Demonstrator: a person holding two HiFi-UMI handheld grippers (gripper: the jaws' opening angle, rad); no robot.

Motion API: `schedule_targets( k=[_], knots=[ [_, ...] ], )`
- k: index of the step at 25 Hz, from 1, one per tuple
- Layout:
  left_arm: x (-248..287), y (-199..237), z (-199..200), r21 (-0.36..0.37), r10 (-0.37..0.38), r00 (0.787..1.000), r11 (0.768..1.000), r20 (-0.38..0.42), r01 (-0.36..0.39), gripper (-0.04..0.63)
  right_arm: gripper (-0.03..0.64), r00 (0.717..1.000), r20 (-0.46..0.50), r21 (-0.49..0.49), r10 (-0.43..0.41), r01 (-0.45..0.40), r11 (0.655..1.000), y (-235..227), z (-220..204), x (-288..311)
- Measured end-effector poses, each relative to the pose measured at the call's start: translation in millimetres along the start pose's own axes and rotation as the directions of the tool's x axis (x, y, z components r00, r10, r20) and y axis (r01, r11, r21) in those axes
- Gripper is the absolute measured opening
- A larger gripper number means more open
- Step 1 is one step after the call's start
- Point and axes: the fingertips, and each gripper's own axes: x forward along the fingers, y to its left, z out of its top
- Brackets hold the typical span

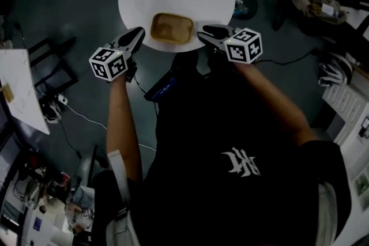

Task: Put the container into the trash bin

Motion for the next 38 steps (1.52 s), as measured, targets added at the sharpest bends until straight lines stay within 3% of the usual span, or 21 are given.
schedule_targets(
  k=[5,10,21,29,38],
  knots=[
    [25.5,18.8,-23.3,-0.014,-0.05,0.99,0.999,-0.133,0.049,0.04,0.16,0.993,-0.029,0.115,-0.115,0.117,0.986,-24.7,-30.2,17.1],
    [18.6,37.2,-31.4,-0.029,-0.089,0.969,0.996,-0.231,0.085,0.052,0.16,0.986,-0.035,0.181,-0.166,0.169,0.969,-11.1,-38.5,40.4],
    [41.3,50.4,-60.1,-0.064,-0.128,0.909,0.992,-0.397,0.111,0.107,0.16,0.96,-0.043,0.293,-0.275,0.275,0.916,-30.0,-53.0,57.5],
    [52.9,50.6,-85.3,-0.104,-0.155,0.864,0.987,-0.478,0.12,0.109,0.16,0.956,-0.073,0.329,-0.284,0.292,0.898,-31.2,-61.3,70.0],
    [55.1,51.8,-90.2,-0.125,-0.172,0.856,0.984,-0.487,0.127,0.098,0.12,0.955,-0.098,0.351,-0.279,0.295,0.889,-28.6,-68.1,75.7]
  ],
)
